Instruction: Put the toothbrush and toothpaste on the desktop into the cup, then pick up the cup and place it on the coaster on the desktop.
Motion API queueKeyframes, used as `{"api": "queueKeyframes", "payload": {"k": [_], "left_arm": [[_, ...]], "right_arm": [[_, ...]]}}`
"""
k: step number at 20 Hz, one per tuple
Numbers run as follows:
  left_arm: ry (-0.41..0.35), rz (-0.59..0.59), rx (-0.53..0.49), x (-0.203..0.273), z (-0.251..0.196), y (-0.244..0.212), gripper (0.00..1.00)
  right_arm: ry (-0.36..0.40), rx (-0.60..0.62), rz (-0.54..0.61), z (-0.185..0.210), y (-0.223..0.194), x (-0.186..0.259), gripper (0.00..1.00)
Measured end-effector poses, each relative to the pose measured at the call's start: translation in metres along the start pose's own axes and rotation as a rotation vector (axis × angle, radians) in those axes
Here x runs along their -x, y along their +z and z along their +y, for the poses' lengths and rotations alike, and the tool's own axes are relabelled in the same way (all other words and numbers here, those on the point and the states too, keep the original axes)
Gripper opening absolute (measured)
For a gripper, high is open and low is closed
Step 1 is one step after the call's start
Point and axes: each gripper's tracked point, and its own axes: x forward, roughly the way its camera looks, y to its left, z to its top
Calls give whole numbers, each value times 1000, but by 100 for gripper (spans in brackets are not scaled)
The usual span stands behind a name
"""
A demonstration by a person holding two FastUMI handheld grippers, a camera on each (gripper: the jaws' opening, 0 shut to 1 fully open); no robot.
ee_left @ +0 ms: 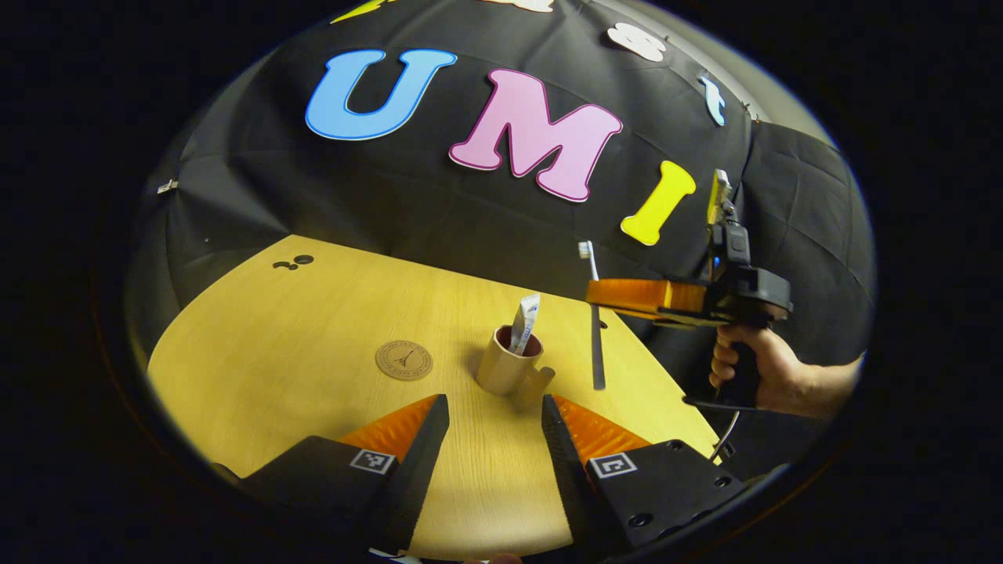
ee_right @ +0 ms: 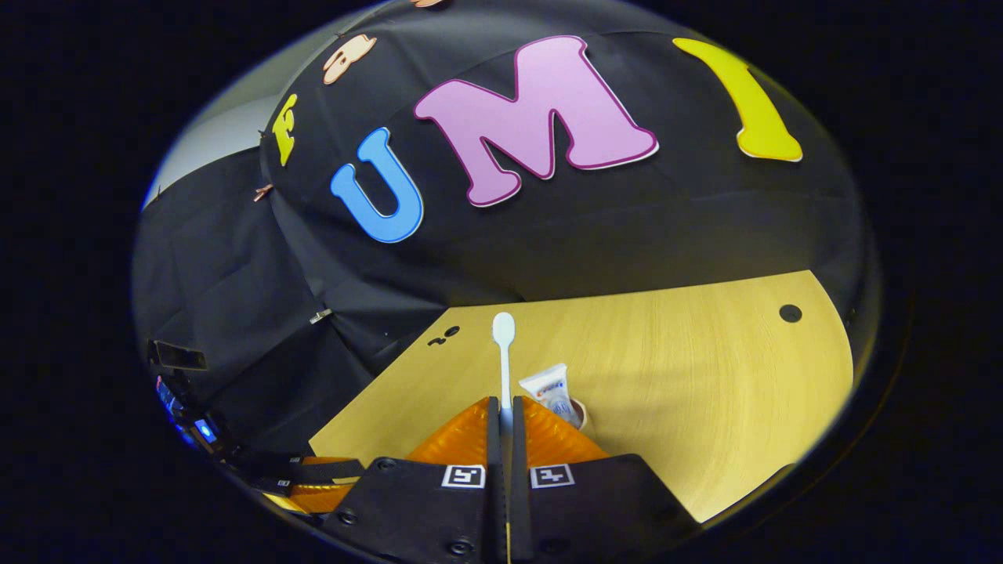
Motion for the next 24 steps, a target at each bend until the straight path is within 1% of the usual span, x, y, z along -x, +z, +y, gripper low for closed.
{"api": "queueKeyframes", "payload": {"k": [2,3,4,7,10,13,17,19,21,24], "left_arm": [[28,7,13,9,6,-7,75],[48,7,21,12,11,-11,84],[63,6,32,15,13,-13,75],[100,5,70,20,19,-21,75],[143,15,100,24,29,-29,76],[182,20,120,26,38,-32,75],[213,18,130,26,45,-31,75],[223,26,135,24,47,-33,75],[231,38,135,21,47,-36,75],[238,57,115,20,47,-38,76]], "right_arm": [[21,22,-6,2,8,-16,6],[32,34,-6,4,10,-24,6],[42,50,-8,6,13,-30,6],[87,107,4,15,13,-53,6],[140,164,58,26,-6,-73,6],[130,210,64,15,-9,-93,6],[111,251,21,4,4,-111,6],[121,264,30,4,-3,-117,6],[122,307,41,2,-12,-123,6],[107,360,40,-2,-18,-131,6]]}}
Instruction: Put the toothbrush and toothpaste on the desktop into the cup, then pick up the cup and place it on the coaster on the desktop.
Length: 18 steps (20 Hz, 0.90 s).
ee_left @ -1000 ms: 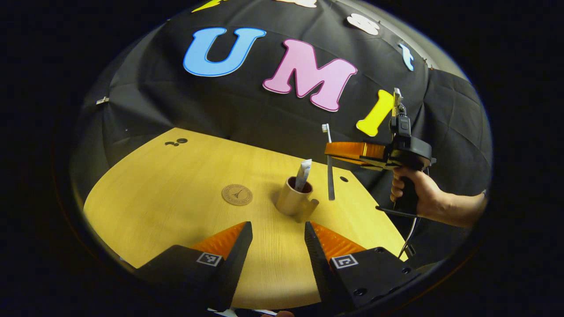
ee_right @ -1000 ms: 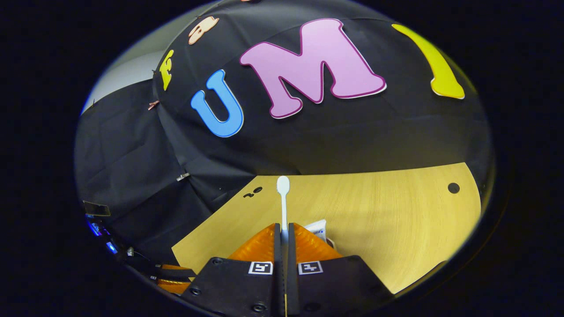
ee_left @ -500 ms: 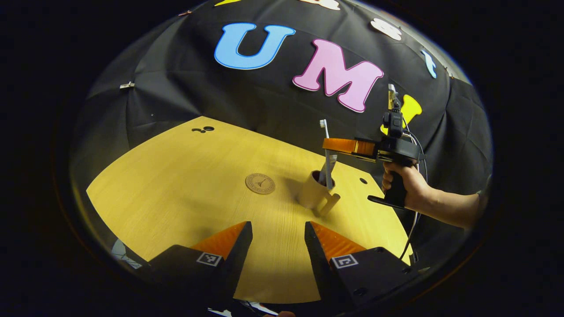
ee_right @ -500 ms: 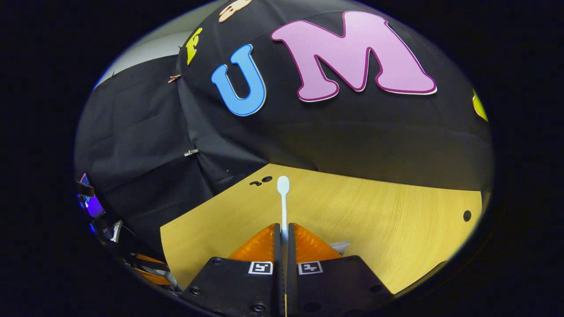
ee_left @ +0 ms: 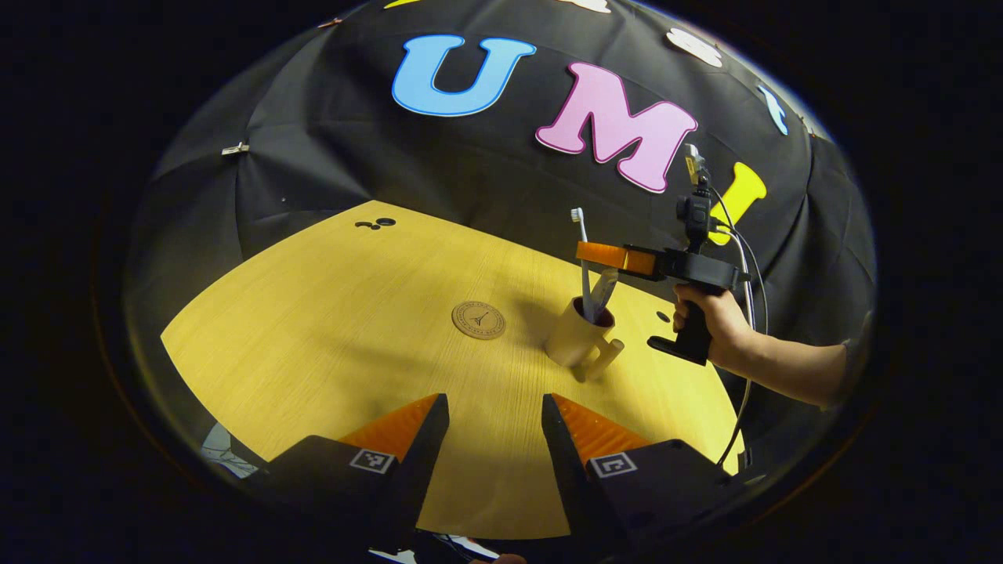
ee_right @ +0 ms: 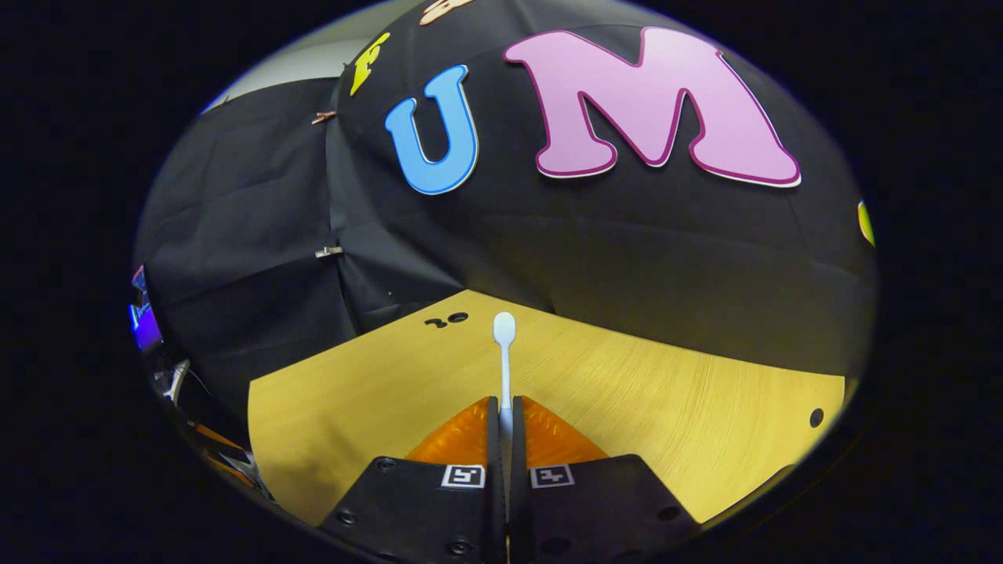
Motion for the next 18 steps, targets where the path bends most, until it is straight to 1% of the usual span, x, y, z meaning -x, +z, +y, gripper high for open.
{"api": "queueKeyframes", "payload": {"k": [2,4,7,10,18], "left_arm": [[4,8,-15,-1,1,-1,76],[3,10,-14,-2,1,-1,76],[4,7,-2,-4,2,2,75],[1,3,3,-6,2,5,76],[-23,-2,-10,-12,-1,10,76]], "right_arm": [[-3,9,12,2,-6,0,6],[-28,33,19,1,-11,4,7],[-21,55,36,6,-17,13,10],[-32,80,49,7,-18,23,11],[-43,43,59,13,-20,59,11]]}}
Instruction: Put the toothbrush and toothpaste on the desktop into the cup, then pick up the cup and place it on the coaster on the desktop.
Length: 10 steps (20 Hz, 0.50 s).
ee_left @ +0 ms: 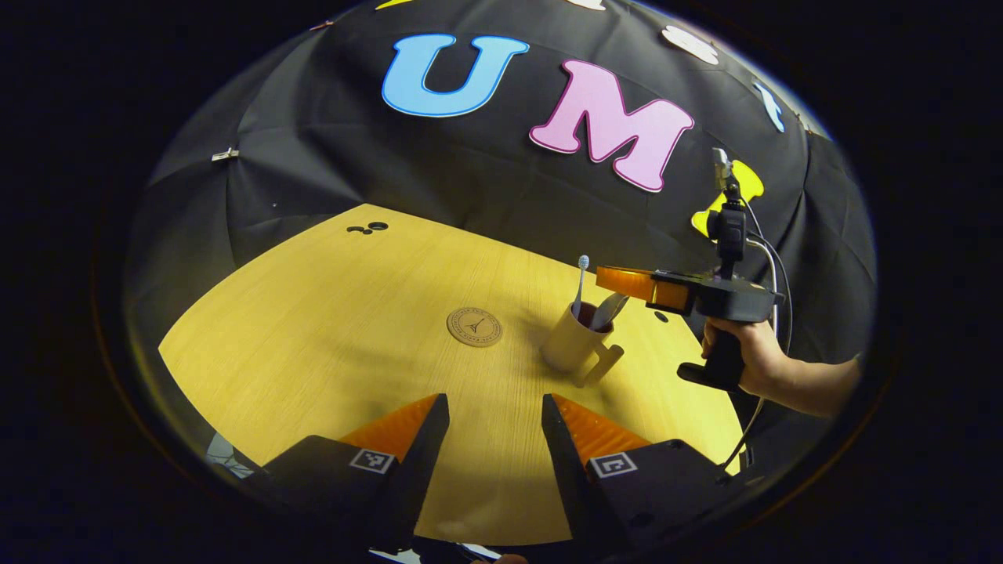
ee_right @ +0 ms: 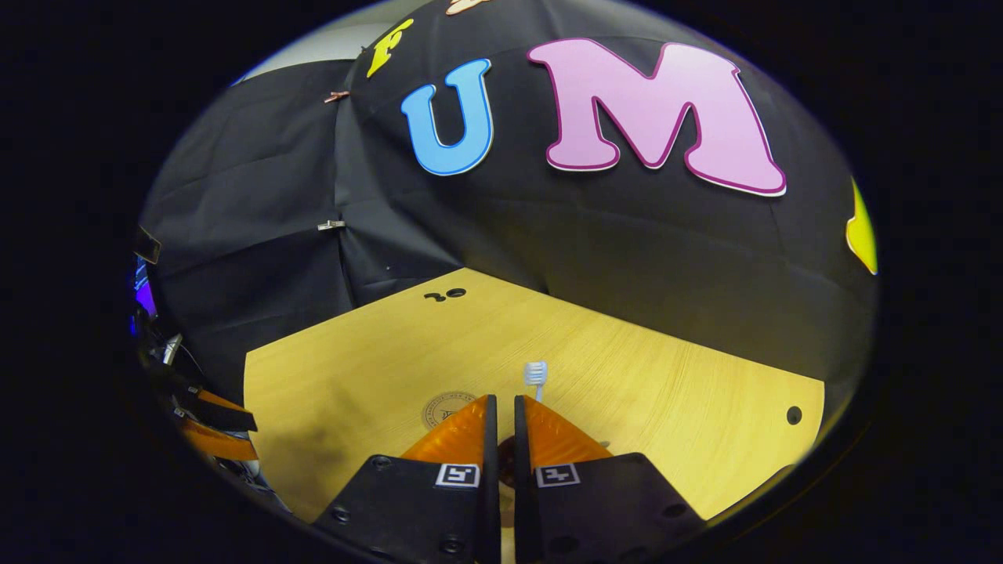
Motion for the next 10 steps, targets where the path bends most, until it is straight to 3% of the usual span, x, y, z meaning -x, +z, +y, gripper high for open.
{"api": "queueKeyframes", "payload": {"k": [10], "left_arm": [[-58,7,-32,-11,-8,5,76]], "right_arm": [[-53,-26,47,7,-19,55,13]]}}
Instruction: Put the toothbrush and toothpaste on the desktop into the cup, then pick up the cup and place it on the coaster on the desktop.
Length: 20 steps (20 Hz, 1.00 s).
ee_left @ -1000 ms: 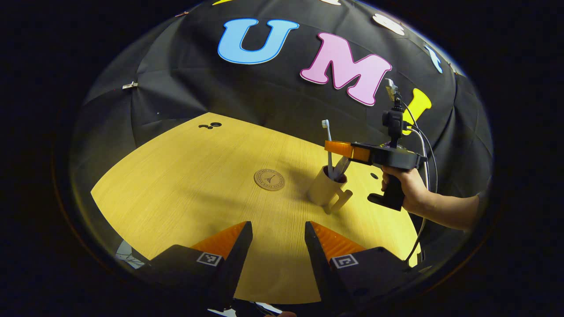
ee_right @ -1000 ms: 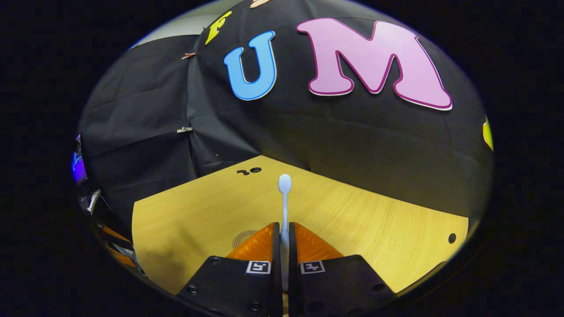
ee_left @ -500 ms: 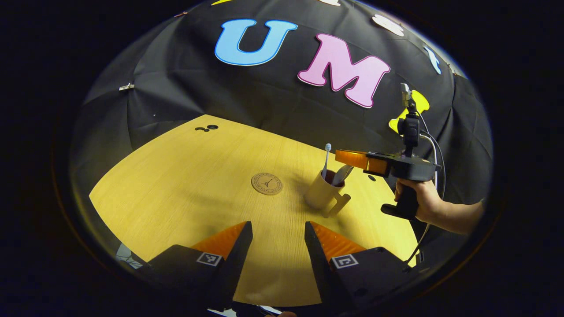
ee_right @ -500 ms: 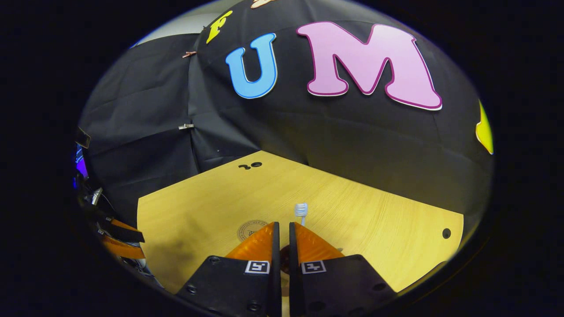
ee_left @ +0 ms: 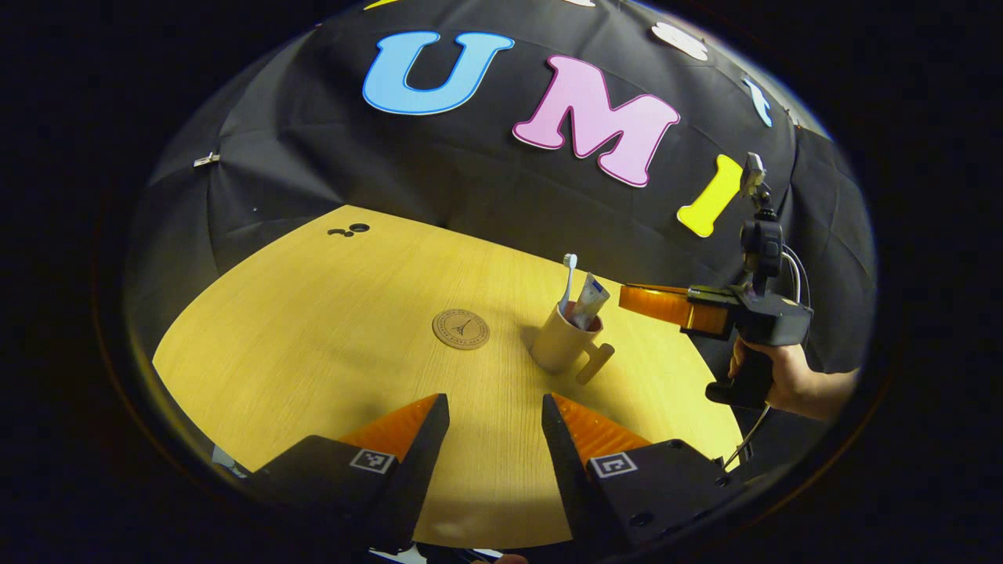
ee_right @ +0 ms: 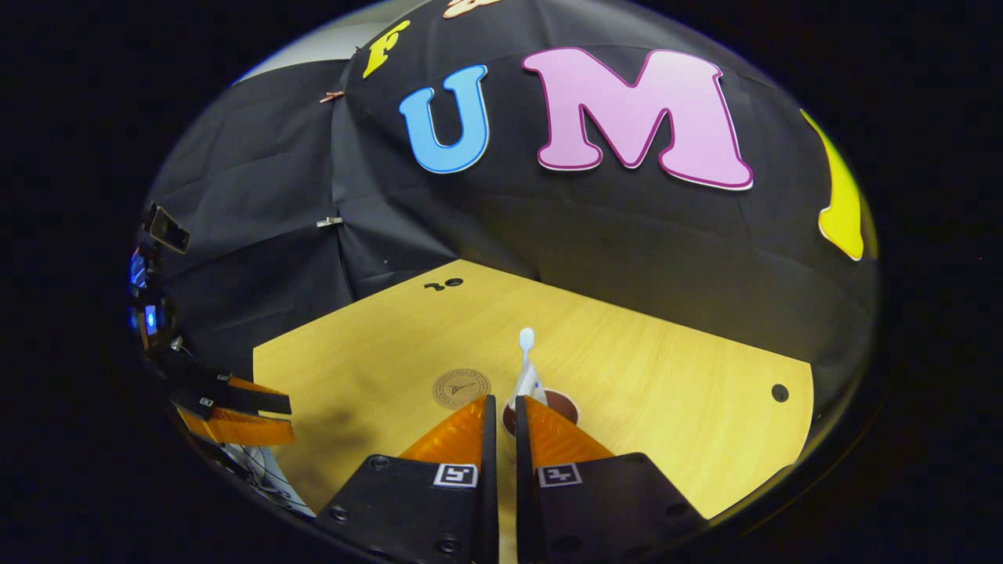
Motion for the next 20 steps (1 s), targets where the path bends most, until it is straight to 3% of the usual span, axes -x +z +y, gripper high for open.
{"api": "queueKeyframes", "payload": {"k": [7,8,10,12,14,15,19,20], "left_arm": [[-39,-8,-14,-7,-2,9,76],[-43,-9,-15,-7,-2,10,75],[-46,-5,-13,-7,0,9,76],[-45,0,-10,-6,3,7,75],[-44,3,-4,-4,7,6,75],[-43,4,0,-3,8,5,75],[-30,8,8,4,18,4,75],[-27,8,9,6,22,4,75]], "right_arm": [[-80,-53,140,-19,-35,18,24],[-87,-65,171,-20,-43,18,21],[-107,-87,247,-23,-62,15,29],[-113,-114,310,-21,-73,12,28],[-115,-129,361,-19,-84,7,33],[-112,-135,386,-17,-88,2,43],[-134,-161,483,-16,-107,-17,43],[-143,-167,503,-18,-110,-23,35]]}}
